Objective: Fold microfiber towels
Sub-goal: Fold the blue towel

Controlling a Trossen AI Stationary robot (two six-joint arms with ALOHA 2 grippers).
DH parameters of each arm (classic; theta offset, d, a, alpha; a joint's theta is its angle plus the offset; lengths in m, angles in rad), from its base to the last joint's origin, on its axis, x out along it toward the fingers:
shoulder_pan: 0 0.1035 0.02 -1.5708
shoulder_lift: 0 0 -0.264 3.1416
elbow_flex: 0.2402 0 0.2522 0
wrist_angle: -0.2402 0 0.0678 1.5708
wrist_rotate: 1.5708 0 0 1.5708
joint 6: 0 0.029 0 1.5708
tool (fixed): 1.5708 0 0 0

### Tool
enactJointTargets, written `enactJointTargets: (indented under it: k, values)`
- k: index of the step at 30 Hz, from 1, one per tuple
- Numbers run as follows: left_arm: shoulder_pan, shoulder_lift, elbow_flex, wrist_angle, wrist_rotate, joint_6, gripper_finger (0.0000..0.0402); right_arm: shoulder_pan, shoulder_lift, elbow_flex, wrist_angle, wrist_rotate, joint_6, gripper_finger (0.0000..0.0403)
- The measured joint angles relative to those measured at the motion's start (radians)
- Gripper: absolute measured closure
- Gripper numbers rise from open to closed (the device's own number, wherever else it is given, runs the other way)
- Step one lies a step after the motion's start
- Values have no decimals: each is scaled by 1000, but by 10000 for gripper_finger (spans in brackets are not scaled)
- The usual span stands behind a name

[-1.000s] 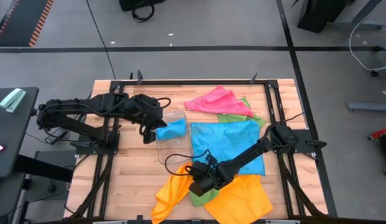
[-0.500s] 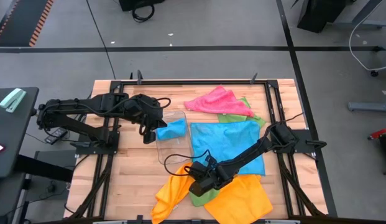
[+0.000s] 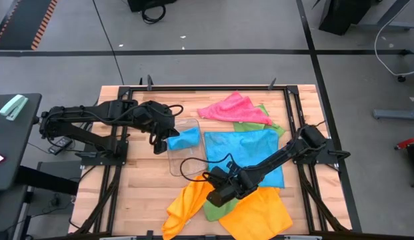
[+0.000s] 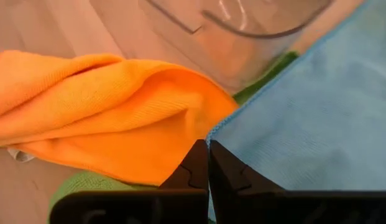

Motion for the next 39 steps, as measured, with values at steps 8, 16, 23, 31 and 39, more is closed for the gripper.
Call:
enactJointTargets:
  k: [8,16,23,31,39]
  values:
    - [0,0,0,-1,0,0,385,34,-64,0,-184,40,188,400]
    - [0,0,0,0,0,0,379,105,-81,0,-326,30,437,400]
    - [0,0,0,1,0,-1,393,159,-88,0,-404,23,656,400]
    - [0,0,0,29,0,-3,377,247,-116,0,-592,15,909,401]
    - [0,0,0,89,0,-10,393,275,-181,0,-597,45,898,401]
